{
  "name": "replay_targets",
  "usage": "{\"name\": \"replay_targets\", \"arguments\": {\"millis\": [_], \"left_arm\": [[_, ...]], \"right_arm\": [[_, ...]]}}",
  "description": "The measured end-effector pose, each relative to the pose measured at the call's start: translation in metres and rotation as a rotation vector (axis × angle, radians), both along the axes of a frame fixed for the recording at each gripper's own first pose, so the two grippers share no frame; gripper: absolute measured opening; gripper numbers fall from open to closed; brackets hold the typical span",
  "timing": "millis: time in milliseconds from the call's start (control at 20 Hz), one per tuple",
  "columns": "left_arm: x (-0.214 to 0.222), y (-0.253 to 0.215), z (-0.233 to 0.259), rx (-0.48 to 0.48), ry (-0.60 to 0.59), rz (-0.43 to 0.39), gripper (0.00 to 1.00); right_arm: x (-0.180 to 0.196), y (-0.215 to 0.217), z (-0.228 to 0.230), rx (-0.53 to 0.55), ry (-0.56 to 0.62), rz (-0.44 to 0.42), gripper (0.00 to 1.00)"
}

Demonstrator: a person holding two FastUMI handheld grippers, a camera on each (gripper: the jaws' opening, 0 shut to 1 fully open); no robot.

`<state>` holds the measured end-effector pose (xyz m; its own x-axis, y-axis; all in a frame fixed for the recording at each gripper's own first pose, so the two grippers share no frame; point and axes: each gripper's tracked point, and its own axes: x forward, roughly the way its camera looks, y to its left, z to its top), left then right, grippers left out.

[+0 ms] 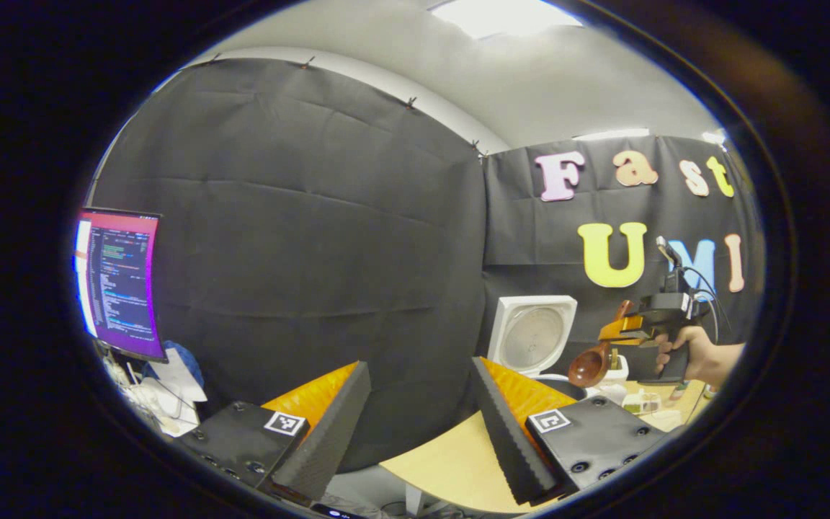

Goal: Close the left gripper, press the button to open the rice cooker; take a wooden spoon from the chopstick holder with the right hand, scoop a spoonful of rice and pour it into the rice cooker, then put the wooden spoon back into the chopstick holder.

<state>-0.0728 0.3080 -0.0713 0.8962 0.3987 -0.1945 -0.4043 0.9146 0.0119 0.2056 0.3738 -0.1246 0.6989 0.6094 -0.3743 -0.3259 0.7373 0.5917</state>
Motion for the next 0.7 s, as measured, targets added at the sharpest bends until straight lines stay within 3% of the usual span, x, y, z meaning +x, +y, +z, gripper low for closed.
{"name": "replay_targets", "arguments": {"millis": [700], "left_arm": [[0.1,-0.127,0.016,-0.04,-0.052,-0.221,0.99]], "right_arm": [[-0.011,-0.248,0.033,-0.106,-0.127,-0.344,0.1]]}}
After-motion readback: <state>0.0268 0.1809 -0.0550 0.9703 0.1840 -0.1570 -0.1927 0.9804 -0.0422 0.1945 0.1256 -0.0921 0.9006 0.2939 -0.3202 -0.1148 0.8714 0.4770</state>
